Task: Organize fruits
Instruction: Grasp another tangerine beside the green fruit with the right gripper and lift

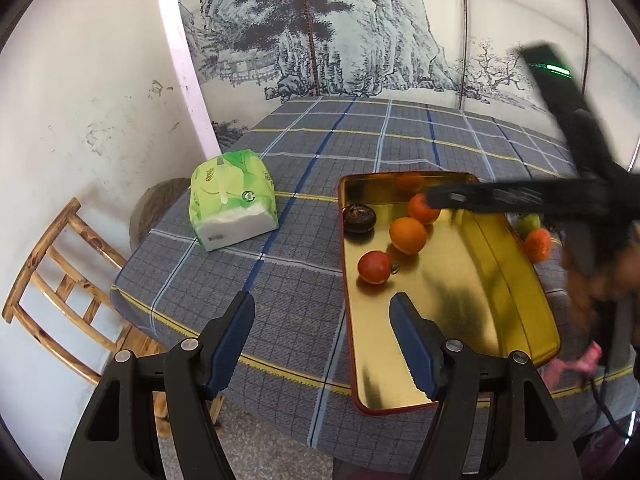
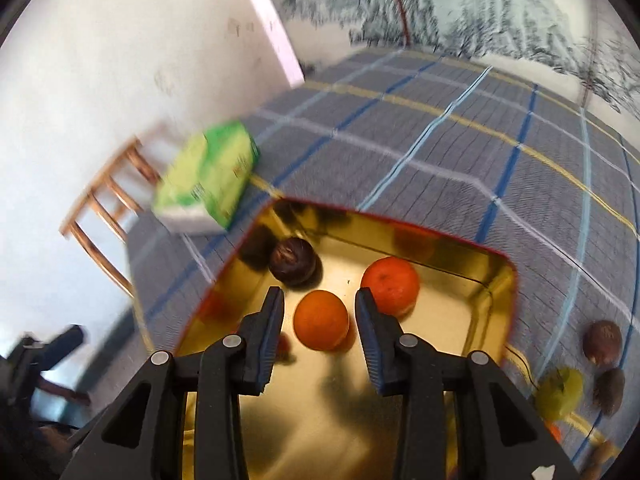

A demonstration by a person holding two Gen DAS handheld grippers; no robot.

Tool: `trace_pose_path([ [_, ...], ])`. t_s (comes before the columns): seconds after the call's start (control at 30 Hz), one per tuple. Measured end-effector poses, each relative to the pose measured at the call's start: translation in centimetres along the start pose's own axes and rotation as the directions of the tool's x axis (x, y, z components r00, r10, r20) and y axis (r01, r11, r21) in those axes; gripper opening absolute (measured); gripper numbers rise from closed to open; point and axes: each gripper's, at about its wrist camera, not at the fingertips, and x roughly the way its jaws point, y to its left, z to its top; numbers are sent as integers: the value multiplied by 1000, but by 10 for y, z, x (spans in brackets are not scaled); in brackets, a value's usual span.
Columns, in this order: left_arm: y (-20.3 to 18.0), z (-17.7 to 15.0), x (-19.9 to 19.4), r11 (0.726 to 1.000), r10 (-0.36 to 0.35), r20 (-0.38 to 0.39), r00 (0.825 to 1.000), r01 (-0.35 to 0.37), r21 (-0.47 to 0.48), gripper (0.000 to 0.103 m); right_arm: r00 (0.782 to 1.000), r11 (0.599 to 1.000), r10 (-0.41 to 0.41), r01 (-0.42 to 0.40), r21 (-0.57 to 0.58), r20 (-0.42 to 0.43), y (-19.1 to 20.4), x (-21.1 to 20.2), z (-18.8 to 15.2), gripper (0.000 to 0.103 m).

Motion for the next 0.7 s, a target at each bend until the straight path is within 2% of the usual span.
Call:
trace_pose_path([
  [0.07, -2, 1, -3, 1000, -10, 9, 1000, 10, 8, 71, 999, 1000, -5, 6, -9, 53, -6, -27, -18, 35],
  [0.17, -6, 2, -5, 999, -40, 17, 999, 40, 12, 71, 991, 995, -85, 89, -35, 104, -28, -66, -56, 35],
  [0.23, -10, 4, -4, 998, -65, 13, 998, 65, 8, 72, 986, 989, -138, 142, -36, 97, -49, -80, -73, 36],
  [0.3, -16, 5, 0, 995, -96, -8, 995, 96, 3, 72, 977, 978, -207, 208, -20, 53, -71, -84, -87, 36],
  [0.4, -26, 6, 3, 993, -115, -30, 993, 115, 9, 72, 962, 963, -269, 269, 0, 39, -88, -82, -89, 36],
  [0.7, -39, 9, -3, 994, -94, -27, 995, 95, 53, 73, 970, 970, -243, 242, 33, 29, -102, -58, -87, 38],
])
